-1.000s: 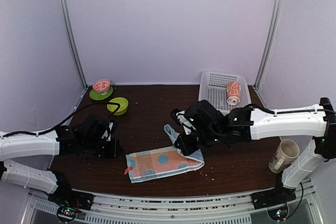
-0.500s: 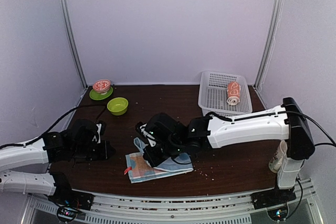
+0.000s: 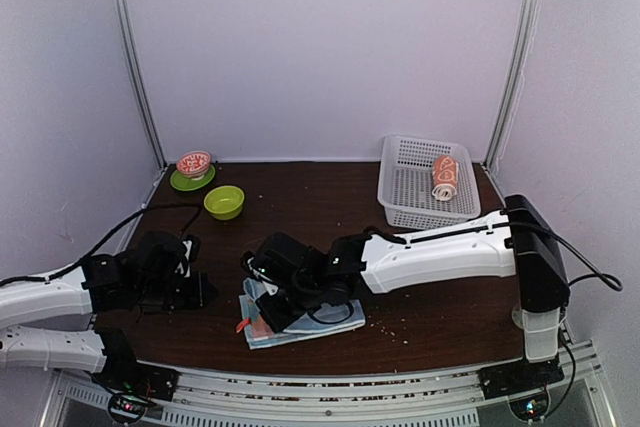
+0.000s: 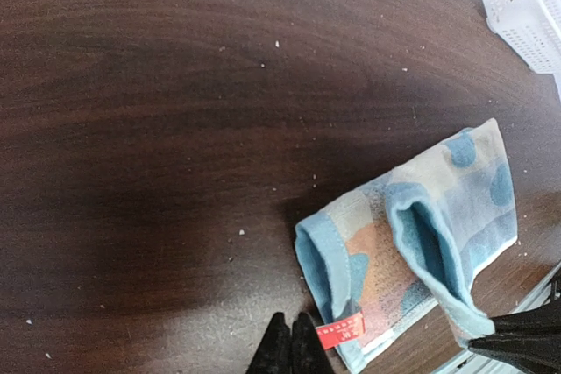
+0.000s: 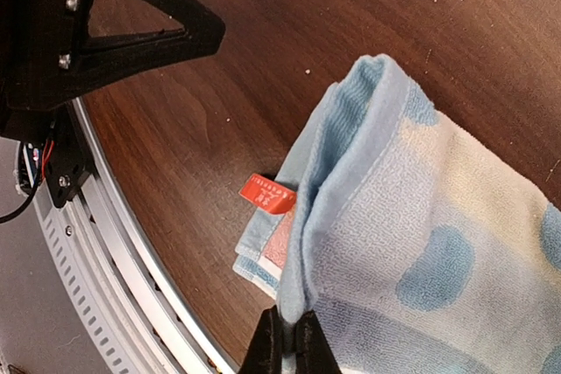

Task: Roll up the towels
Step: Fold the towel at the center of the board, then smooth out the towel at the center of the board.

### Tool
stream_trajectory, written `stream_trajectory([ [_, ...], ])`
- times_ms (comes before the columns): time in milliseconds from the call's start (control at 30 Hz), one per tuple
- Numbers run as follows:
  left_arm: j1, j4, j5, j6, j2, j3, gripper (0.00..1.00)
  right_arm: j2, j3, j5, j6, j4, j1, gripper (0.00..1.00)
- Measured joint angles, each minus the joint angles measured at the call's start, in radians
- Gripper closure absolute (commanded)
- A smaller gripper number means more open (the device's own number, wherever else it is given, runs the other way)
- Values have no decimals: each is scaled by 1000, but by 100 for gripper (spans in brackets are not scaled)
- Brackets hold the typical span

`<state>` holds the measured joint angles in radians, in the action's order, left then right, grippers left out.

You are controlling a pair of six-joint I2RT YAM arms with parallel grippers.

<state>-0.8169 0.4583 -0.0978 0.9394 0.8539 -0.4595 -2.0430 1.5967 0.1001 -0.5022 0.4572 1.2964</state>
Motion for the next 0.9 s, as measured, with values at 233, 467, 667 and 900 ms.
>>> stream_trajectory([
  [233,0,2,0,9,-1,14,96,-36,49,101,12,21,10,48],
  [467,0,10,1,9,-3,11,96,0,58,137,16,11,12,43],
  [667,0,-4,63,-26,17,-37,96,272,-232,56,-58,-42,-103,58],
  [900,-5,-209,306,-69,275,-122,100,349,-505,48,-145,-155,-298,61],
])
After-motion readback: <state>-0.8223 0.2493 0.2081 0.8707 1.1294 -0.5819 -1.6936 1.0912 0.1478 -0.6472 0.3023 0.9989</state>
